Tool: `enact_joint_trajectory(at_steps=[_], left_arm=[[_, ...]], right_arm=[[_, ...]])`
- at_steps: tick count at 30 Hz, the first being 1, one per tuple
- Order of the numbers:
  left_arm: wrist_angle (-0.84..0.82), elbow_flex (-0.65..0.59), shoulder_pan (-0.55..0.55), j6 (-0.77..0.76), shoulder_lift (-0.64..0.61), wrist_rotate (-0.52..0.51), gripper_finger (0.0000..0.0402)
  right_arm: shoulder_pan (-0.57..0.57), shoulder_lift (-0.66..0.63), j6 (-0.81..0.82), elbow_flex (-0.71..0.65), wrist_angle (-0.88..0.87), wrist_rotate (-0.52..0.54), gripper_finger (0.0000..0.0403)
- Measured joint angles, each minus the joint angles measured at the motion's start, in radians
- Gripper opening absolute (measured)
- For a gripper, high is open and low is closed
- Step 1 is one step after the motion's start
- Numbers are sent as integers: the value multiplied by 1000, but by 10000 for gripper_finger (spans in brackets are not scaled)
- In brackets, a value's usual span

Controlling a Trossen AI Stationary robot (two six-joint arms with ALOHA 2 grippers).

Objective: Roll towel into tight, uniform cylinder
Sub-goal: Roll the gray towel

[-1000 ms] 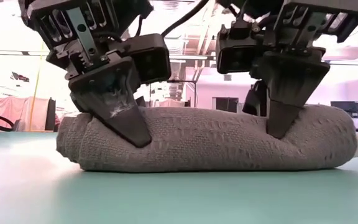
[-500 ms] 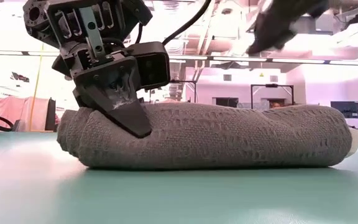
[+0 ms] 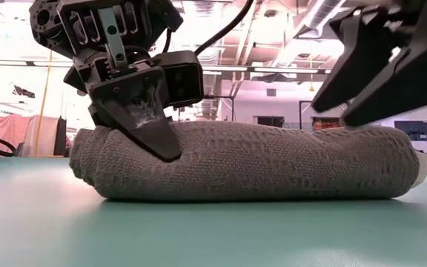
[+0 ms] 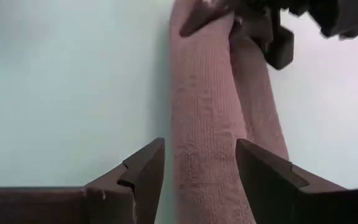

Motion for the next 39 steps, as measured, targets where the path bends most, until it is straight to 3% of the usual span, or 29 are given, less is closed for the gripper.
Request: enact_joint_trajectory(at_steps=[10,13,16,22,32,39], left_arm=[[14,-1,-6,-3,1,-10,52],[20,-2,-18,21,1,-16,72],[24,-2,-23,50,1,-19,97],[-15,-3,-10,97,-29,50,126],[-252,-5,-26,191,-193,-27,127],[-352,-5,-107,240,-337,-199,128]], right_arm=[[-79,17,81,1,-98,-26,221],[-111,16,111,1,-89,-147,216],[-141,16,155,-11,-73,-230,186],[-203,10,171,-24,-43,-413,49],[-329,11,178,-30,-4,-742,47],[-428,4,225,-182,229,-933,47]])
